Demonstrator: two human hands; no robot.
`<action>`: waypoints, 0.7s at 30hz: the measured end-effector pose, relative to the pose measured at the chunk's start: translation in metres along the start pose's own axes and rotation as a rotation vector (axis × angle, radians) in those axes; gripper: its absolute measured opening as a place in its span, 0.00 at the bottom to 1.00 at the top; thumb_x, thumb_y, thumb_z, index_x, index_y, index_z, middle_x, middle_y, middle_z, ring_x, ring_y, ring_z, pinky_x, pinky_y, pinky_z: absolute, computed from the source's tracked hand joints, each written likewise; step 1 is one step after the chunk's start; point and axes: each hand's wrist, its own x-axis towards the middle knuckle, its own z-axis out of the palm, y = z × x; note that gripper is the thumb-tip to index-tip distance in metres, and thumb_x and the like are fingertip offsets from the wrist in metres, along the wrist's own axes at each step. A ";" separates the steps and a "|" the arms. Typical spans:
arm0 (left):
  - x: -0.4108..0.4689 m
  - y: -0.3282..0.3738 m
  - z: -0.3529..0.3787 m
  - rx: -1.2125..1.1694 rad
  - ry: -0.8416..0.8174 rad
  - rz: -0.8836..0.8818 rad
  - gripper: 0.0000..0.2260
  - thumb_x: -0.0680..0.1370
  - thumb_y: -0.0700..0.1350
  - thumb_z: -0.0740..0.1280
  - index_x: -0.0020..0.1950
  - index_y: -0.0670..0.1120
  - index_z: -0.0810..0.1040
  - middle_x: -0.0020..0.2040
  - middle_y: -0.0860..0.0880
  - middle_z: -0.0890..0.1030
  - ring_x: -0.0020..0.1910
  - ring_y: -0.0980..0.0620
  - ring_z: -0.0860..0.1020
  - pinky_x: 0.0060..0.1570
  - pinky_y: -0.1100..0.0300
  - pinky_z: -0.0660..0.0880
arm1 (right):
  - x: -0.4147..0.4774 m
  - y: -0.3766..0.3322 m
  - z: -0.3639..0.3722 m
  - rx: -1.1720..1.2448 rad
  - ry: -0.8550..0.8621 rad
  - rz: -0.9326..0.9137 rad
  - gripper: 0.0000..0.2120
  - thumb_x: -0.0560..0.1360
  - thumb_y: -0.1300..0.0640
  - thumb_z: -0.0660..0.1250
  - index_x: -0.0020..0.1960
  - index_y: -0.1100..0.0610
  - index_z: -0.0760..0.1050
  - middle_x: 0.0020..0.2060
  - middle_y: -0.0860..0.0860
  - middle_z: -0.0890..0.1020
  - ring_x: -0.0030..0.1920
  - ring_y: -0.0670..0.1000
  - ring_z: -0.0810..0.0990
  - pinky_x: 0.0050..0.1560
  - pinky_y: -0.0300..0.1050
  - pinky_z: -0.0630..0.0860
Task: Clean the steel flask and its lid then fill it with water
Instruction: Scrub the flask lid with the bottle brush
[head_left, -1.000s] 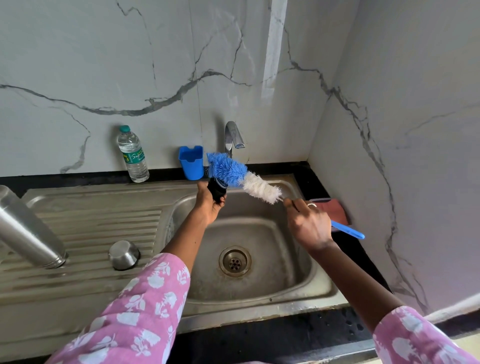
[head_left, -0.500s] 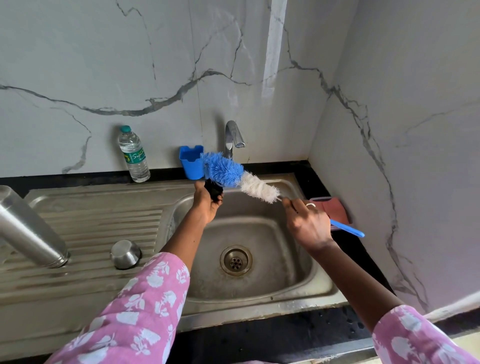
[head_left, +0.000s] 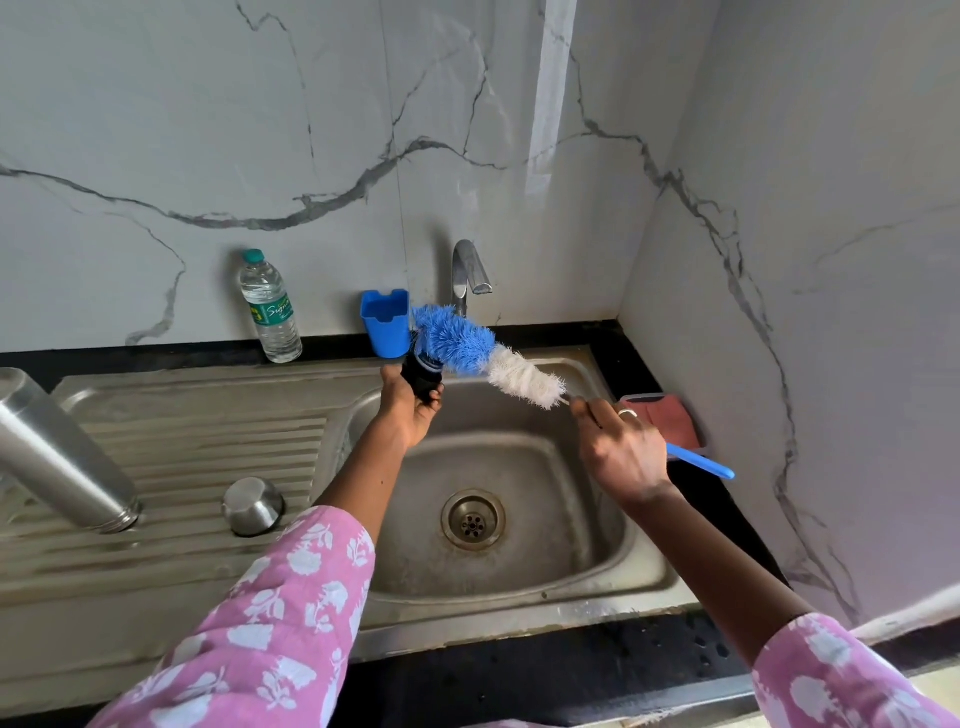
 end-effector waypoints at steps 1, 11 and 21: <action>0.000 0.002 -0.001 -0.030 -0.002 -0.001 0.16 0.81 0.49 0.49 0.46 0.41 0.72 0.36 0.44 0.73 0.31 0.52 0.70 0.20 0.67 0.66 | -0.003 0.001 0.000 0.018 0.004 0.006 0.17 0.66 0.64 0.56 0.45 0.62 0.82 0.30 0.53 0.78 0.24 0.55 0.75 0.20 0.40 0.67; -0.002 -0.009 0.003 0.071 -0.033 -0.003 0.15 0.82 0.48 0.48 0.57 0.41 0.68 0.39 0.43 0.73 0.31 0.53 0.70 0.21 0.66 0.66 | 0.008 -0.005 -0.001 0.005 -0.009 0.024 0.16 0.66 0.63 0.58 0.43 0.60 0.83 0.29 0.52 0.76 0.22 0.54 0.73 0.18 0.39 0.64; 0.003 -0.002 -0.008 -0.003 0.022 0.041 0.13 0.82 0.49 0.51 0.51 0.41 0.70 0.39 0.44 0.73 0.32 0.53 0.70 0.22 0.67 0.68 | -0.007 0.002 0.001 0.033 0.007 0.020 0.16 0.66 0.63 0.57 0.44 0.61 0.82 0.29 0.53 0.77 0.23 0.54 0.75 0.19 0.39 0.66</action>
